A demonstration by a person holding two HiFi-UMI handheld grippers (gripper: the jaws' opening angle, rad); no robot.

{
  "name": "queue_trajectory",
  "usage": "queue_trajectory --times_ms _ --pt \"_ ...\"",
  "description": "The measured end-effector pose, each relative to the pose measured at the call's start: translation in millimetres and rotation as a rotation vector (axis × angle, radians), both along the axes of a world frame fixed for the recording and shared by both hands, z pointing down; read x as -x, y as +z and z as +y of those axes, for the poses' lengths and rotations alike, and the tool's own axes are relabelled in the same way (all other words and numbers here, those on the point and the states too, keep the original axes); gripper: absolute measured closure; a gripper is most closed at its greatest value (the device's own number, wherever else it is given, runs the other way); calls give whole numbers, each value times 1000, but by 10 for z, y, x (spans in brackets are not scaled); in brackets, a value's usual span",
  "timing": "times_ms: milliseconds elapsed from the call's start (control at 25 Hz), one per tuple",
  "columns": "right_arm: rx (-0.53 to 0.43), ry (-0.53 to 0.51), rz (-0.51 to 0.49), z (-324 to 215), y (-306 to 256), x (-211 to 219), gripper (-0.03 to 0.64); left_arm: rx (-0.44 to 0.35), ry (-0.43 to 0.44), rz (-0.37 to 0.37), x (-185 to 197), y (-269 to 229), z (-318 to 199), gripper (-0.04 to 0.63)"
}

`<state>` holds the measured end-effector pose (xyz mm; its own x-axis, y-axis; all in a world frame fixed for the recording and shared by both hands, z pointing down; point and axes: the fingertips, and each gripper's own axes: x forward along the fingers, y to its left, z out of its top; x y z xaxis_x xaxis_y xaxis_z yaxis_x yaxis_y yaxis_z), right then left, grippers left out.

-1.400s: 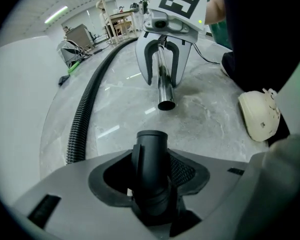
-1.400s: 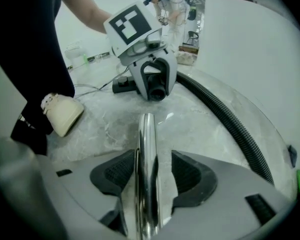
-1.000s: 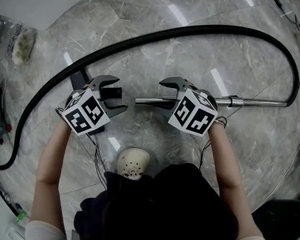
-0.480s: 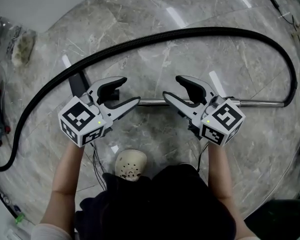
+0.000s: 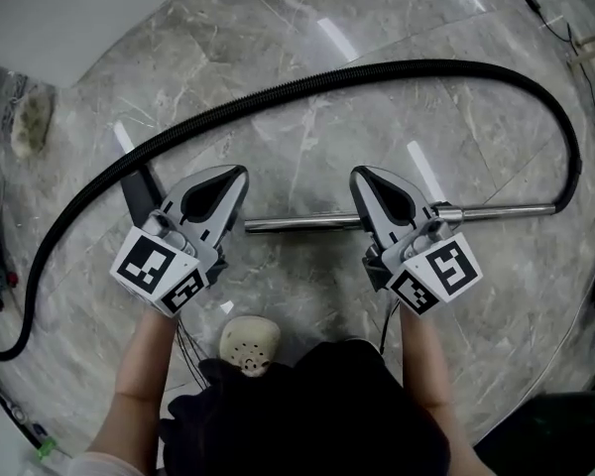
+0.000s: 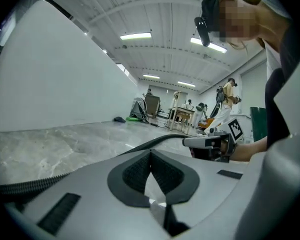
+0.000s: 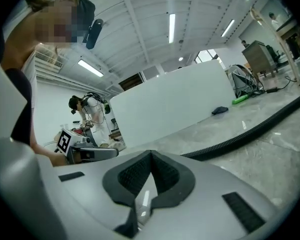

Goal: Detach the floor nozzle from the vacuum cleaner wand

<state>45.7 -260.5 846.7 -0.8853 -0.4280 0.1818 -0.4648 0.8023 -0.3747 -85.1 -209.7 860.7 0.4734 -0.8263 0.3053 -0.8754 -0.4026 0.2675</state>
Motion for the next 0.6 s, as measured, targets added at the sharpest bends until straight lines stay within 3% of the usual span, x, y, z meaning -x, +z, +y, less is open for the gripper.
queue_trajectory --times_ms 200,400,600 --pt "-48 41 -5 -150 -362 -42 603 -64 0 -8 34 -430 -220 586" --pt "-57 51 94 -70 -946 -166 603 -96 -19 -58 12 -1215 -231 586" --pt "-44 64 216 -64 -1711 -254 602 -17 -109 -105 112 -1996 -164 584"
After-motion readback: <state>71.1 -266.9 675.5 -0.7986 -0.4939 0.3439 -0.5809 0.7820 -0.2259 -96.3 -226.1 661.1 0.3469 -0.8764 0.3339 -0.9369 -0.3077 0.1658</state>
